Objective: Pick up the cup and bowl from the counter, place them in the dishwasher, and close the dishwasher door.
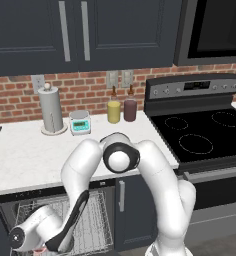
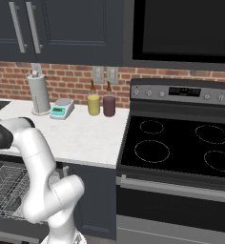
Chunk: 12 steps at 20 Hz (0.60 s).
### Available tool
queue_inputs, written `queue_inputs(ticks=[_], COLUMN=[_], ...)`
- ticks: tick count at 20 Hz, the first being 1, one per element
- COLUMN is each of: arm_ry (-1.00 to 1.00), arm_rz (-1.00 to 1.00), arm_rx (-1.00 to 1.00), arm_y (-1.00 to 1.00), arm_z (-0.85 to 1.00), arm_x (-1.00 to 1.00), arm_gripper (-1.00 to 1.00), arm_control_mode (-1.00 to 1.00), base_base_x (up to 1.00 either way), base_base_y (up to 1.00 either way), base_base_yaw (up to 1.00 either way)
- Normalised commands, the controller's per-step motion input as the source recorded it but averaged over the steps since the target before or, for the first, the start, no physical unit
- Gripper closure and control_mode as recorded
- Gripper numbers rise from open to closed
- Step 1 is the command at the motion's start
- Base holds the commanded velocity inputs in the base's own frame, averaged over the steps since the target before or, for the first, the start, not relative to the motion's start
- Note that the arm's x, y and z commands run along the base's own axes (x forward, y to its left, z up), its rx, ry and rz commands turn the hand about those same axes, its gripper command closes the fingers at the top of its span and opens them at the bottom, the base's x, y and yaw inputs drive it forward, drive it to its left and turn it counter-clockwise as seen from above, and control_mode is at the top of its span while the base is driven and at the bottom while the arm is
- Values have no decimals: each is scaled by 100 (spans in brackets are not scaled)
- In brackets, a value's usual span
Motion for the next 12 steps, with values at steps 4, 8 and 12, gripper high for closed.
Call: queue_inputs(ticks=[4,8,12], arm_ry=[-12,0,14], arm_rz=[0,0,0], arm_rx=[-5,-1,-4], arm_y=[0,0,0], arm_z=[-9,-8,-34], arm_x=[0,10,30], arm_gripper=[100,100,100], arm_control_mode=[-100,-100,-100], base_base_x=[0,0,0], base_base_y=[0,0,0], base_base_yaw=[0,0,0])
